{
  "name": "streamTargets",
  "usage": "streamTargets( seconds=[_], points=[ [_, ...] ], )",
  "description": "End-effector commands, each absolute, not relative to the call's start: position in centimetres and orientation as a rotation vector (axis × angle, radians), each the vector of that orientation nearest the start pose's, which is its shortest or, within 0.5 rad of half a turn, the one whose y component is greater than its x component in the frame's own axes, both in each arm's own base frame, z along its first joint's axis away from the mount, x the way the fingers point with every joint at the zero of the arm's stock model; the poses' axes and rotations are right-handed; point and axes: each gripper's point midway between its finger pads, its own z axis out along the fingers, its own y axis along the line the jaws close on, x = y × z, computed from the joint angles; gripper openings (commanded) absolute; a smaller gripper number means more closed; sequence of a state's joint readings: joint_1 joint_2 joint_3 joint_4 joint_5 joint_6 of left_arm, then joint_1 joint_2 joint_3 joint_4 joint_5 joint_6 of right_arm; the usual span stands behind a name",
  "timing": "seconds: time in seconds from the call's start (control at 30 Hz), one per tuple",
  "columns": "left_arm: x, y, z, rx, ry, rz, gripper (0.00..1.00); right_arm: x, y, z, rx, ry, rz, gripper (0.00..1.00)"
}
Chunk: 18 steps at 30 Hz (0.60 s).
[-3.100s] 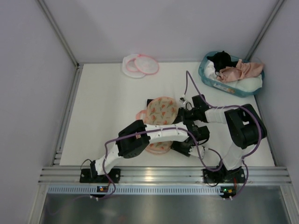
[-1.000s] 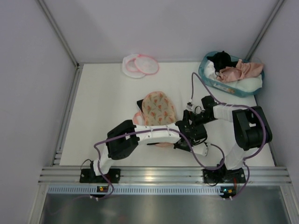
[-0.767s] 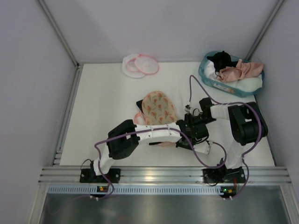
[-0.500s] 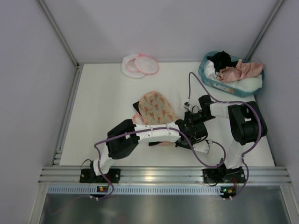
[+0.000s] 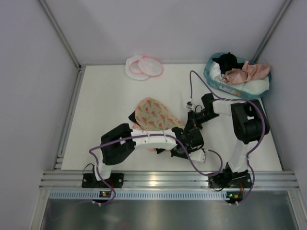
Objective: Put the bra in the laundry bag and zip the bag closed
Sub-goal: Zip the laundry bag at the center of the board.
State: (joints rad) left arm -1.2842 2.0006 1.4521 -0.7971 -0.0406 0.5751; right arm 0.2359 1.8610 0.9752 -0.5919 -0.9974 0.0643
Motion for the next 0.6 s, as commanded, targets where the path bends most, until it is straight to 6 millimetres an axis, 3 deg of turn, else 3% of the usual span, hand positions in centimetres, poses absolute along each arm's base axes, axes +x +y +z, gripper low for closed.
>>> streamTargets(
  seconds=[0.0,0.2,0.37,0.47,0.57],
  points=[
    [11.1,-36.2,4.1,-2.639,-2.028,0.226,0.0,26.3,21.0,5.1,-0.433,2.696,1.444,0.0],
    [12.1,-37.0,4.1,-2.67,-2.061,0.186,0.0,27.9,21.3,5.6,-0.448,2.685,1.413,0.0],
    [14.0,-38.8,4.9,-2.655,-2.148,0.213,0.0,30.0,20.9,6.0,-0.565,2.633,1.299,0.0],
    [15.9,-39.7,6.2,-2.653,-2.24,0.191,0.13,31.7,21.2,6.7,-0.615,2.603,1.279,0.0],
    [16.9,-41.3,9.6,-2.696,-2.328,0.295,0.35,33.4,21.5,7.3,-0.672,2.577,1.234,0.04]
  ],
)
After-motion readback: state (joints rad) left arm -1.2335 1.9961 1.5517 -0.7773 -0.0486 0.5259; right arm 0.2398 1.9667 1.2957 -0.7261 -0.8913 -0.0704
